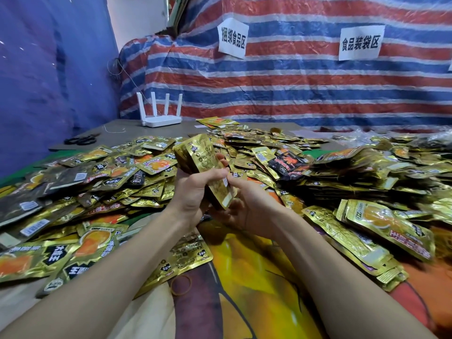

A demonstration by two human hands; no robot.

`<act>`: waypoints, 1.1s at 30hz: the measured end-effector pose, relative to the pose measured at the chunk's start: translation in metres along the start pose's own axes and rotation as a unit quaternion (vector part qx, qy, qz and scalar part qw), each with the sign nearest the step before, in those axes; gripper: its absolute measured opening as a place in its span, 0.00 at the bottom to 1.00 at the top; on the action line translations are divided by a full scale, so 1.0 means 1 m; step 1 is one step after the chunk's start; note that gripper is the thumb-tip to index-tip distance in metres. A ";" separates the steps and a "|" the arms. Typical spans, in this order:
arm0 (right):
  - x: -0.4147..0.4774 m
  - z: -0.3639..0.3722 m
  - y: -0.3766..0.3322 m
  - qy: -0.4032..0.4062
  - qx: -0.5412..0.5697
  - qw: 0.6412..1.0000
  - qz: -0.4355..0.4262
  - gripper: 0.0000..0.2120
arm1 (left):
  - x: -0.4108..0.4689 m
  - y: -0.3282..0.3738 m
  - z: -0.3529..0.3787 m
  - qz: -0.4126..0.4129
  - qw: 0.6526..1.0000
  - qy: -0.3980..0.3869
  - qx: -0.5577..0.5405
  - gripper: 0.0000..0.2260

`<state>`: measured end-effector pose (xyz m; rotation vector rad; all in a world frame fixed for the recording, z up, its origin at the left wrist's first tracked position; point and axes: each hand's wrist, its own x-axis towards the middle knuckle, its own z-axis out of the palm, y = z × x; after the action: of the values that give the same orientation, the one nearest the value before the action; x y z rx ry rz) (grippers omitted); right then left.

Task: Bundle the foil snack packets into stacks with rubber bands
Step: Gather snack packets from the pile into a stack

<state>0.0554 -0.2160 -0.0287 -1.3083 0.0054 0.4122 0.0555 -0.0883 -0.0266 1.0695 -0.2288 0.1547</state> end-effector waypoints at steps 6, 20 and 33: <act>0.000 0.003 0.003 0.005 0.002 1.000 -0.007 0.19 | -0.004 -0.001 0.006 0.053 0.998 0.008 0.040 0.13; 0.001 0.012 0.008 -0.057 0.177 0.982 0.013 0.16 | 0.003 0.003 -0.012 0.000 0.996 -0.063 0.061 0.25; -0.005 0.010 0.004 -0.012 0.109 0.992 0.065 0.10 | 0.013 -0.008 -0.015 0.083 0.996 0.020 0.028 0.49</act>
<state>0.0472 -0.2078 -0.0284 -1.0897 0.1145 0.5236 0.0715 -0.0791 -0.0371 1.1012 -0.2792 0.3330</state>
